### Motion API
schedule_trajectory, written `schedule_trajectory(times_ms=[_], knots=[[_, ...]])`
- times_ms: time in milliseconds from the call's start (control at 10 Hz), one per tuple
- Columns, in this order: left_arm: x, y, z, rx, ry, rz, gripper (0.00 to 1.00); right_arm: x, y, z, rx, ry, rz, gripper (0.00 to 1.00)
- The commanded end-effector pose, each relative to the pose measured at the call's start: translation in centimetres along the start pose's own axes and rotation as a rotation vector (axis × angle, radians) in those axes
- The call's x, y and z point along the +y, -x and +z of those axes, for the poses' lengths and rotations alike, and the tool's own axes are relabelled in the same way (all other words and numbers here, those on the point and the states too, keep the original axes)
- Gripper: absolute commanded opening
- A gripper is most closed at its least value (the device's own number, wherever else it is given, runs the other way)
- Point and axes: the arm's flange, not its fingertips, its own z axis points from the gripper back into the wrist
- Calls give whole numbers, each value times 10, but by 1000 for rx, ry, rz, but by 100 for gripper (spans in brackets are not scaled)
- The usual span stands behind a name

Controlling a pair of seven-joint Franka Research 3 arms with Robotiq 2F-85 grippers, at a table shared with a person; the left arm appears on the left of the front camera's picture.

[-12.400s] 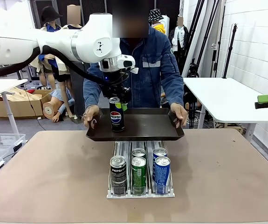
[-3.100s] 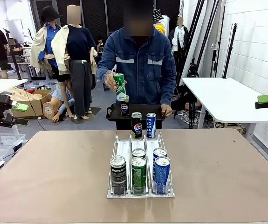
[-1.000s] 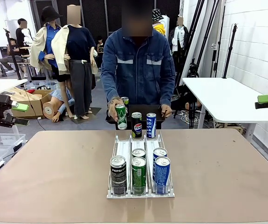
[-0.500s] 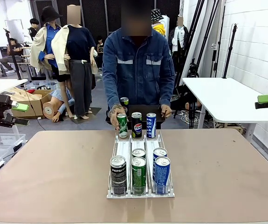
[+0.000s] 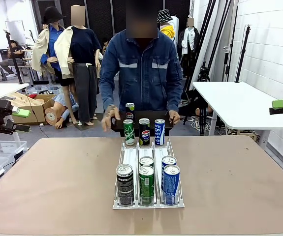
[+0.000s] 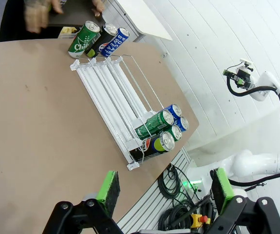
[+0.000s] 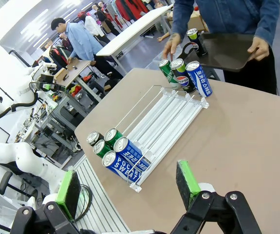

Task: Retrieve and hand over the desired beverage to the person.
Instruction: Pick up another can of the same type that the person held from the Automatic Can Dispenser.

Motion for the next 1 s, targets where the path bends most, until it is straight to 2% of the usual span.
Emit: schedule_trajectory(times_ms=[0,800,900], knots=[[-1,1,3,7,-6,-8,100,1,-1,-1,-5,-9,4,100],[-1,1,3,7,-6,-8,100,0,0,0,0,0,0,100],[-1,1,3,7,-6,-8,100,3,-10,-6,24,-5,18,100]])
